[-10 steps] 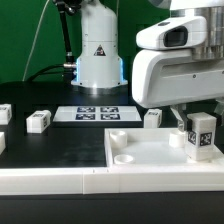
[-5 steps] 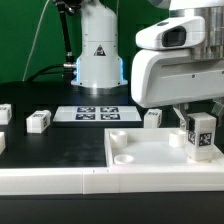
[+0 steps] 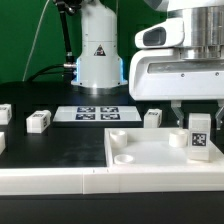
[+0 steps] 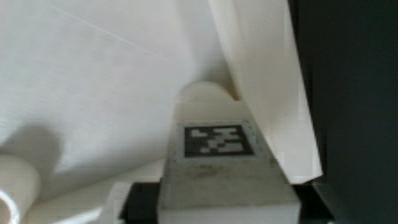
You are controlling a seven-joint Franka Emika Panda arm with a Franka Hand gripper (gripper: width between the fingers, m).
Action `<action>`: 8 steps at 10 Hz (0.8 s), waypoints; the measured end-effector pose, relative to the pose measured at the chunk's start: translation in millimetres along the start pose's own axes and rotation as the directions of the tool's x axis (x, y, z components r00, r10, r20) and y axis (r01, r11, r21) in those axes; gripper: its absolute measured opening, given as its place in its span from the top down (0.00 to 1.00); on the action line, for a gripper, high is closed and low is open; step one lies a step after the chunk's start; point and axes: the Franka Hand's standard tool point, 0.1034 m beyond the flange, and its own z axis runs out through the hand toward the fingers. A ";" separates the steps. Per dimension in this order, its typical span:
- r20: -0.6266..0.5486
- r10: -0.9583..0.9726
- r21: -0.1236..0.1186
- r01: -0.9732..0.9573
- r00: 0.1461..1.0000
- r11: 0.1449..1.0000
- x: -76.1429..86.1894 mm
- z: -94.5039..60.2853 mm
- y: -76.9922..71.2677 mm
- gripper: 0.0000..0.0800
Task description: Assemble one leg
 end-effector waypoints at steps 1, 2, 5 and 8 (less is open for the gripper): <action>-0.004 0.119 0.012 -0.119 0.993 0.993 -0.4 -0.1 1.0 0.64; -0.002 0.246 0.018 -0.245 0.969 0.969 -0.4 -0.2 1.7 0.64; 0.006 0.601 0.020 -0.601 0.799 0.799 -1.1 -0.1 2.6 0.64; 0.033 0.823 0.020 -0.824 0.567 0.566 -2.3 0.3 2.4 0.64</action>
Offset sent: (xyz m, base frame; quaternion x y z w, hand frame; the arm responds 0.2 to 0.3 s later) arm -0.0074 -0.0056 -0.0007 -0.0051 0.0256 0.3851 0.9225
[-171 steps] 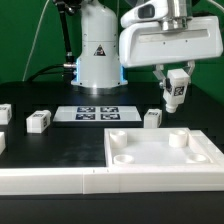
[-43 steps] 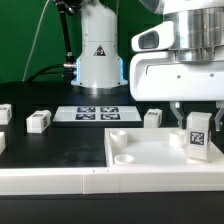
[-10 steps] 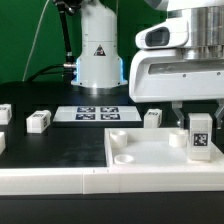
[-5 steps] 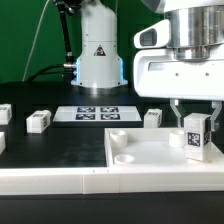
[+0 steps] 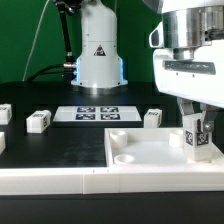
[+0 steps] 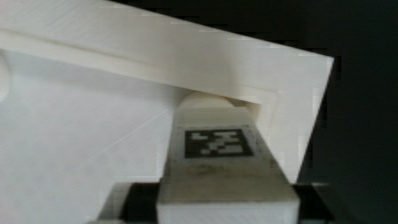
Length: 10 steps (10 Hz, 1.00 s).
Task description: Assemble one leg
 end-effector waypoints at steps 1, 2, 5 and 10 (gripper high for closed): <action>0.006 0.077 0.001 -0.077 0.997 0.997 -0.2 0.1 0.0 0.64; 0.014 0.142 0.001 -0.142 0.990 0.990 0.3 0.1 0.0 0.64; 0.023 0.179 0.001 -0.179 0.984 0.984 -0.3 0.2 -0.1 0.54; 0.051 -0.261 -0.051 0.263 0.964 0.963 5.4 0.3 0.0 0.19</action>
Offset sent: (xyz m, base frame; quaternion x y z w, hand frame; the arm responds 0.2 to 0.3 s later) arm 0.0000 0.0000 0.0000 0.0000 0.0000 0.1593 0.9872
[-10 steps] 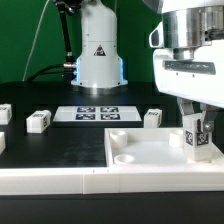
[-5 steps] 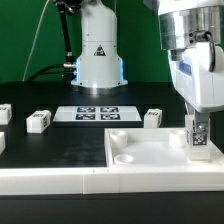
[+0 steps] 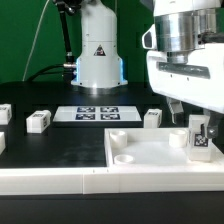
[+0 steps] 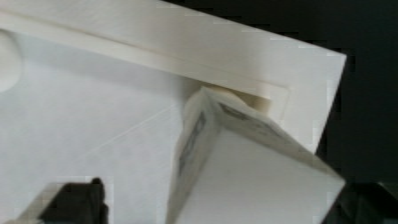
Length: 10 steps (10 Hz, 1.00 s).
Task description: Assemble one leg
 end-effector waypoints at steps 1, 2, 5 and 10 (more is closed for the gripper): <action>0.000 -0.187 -0.034 0.187 0.982 0.982 -1.6 -0.2 -2.3 0.19; 0.001 -0.264 -0.033 0.264 0.964 0.964 -0.9 -0.4 -4.7 0.19; 0.028 -0.574 -0.065 0.575 0.818 0.816 -2.8 -1.9 -5.6 0.19; 0.025 -0.882 -0.070 0.881 0.471 0.468 2.7 0.1 -6.6 0.19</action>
Offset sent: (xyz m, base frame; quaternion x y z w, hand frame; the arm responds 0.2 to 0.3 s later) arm 0.0065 0.0035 0.0022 -0.0328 -0.0194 -0.2141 0.9761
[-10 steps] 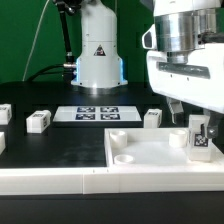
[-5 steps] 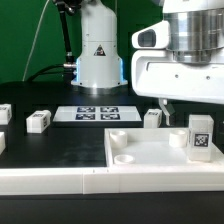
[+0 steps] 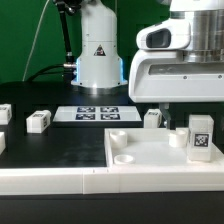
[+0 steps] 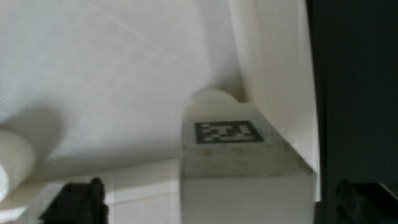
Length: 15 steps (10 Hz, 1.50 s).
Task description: Assemble one leg
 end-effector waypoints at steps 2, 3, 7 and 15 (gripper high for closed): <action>-0.021 -0.014 -0.004 0.014 1.000 1.000 0.5 2.2 5.4 0.19; -0.021 -0.013 -0.004 0.013 1.000 1.000 0.5 2.4 5.5 0.22; -0.019 0.068 0.000 -0.068 0.997 0.998 0.0 3.4 5.3 0.64; -0.003 0.841 0.077 -0.838 0.542 0.540 -3.7 6.8 0.8 0.64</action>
Offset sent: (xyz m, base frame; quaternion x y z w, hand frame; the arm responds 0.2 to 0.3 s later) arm 0.0000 0.0000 0.0000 0.0000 0.0000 0.0000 1.0000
